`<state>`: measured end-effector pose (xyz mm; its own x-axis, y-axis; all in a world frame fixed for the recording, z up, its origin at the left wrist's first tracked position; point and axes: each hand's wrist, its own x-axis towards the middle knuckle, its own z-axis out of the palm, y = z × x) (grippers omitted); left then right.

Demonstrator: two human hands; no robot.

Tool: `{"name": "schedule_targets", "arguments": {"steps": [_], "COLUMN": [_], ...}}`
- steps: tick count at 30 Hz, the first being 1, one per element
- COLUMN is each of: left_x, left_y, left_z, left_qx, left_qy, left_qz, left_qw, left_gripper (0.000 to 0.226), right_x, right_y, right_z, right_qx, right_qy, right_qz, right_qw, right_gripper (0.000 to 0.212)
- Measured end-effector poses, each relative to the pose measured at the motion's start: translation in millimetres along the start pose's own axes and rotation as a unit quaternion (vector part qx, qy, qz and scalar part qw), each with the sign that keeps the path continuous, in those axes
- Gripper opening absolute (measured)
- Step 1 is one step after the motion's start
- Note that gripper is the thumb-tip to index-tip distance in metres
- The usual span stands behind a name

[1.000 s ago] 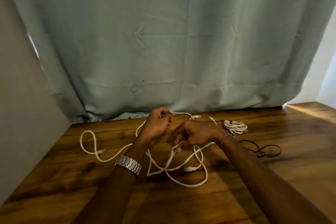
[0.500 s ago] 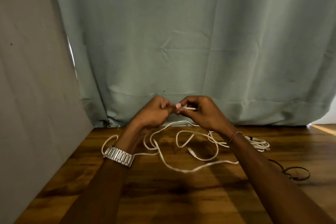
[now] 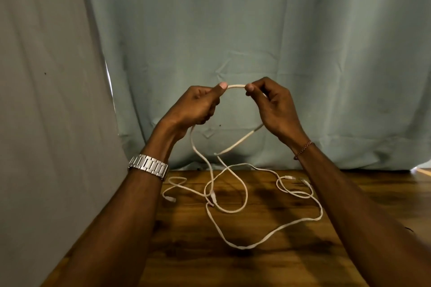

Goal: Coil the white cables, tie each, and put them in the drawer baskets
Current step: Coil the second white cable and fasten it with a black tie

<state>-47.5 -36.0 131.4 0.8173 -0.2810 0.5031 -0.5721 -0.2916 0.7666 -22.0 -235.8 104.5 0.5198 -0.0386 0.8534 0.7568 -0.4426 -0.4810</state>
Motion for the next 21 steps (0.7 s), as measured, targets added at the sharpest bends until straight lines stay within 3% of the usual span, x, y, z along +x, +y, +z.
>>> {"name": "schedule_targets", "arguments": {"steps": [3, 6, 10, 13, 17, 21], "left_x": [2.8, 5.6, 15.4, 21.3, 18.7, 14.6], "left_y": [-7.8, -18.1, -14.6, -10.0, -18.3, -23.9], "left_z": [-2.5, -2.7, 6.3, 11.1, 10.3, 13.8], "left_qx": [0.02, 0.003, 0.109, 0.135, 0.014, -0.16], "left_qy": [0.01, 0.011, 0.023, 0.003, 0.007, -0.031], "left_qz": [0.017, 0.044, 0.102, 0.1, 0.036, -0.035], "left_qw": [1.0, 0.999, 0.988, 0.986, 0.999, 0.986], "left_gripper": [0.054, 0.046, 0.04, 0.033, 0.031, 0.025], "right_x": [7.3, 7.8, -1.7, 1.3, 22.0, 39.3], "right_y": [-2.4, 5.4, 7.2, 7.2, 22.8, 33.6], "right_z": [-5.5, -11.7, -0.3, 10.9, 3.3, -0.8], "right_qx": [0.002, -0.106, -0.346, -0.372, -0.405, -0.441], "right_qy": [0.049, 0.016, -0.039, -0.014, 0.063, 0.137], "right_qz": [-0.006, -0.031, -0.187, -0.25, -0.245, -0.171], "right_qw": [0.999, 0.994, 0.919, 0.894, 0.878, 0.87], "right_gripper": [0.028, 0.029, 0.064, 0.053, 0.036, 0.027]}}
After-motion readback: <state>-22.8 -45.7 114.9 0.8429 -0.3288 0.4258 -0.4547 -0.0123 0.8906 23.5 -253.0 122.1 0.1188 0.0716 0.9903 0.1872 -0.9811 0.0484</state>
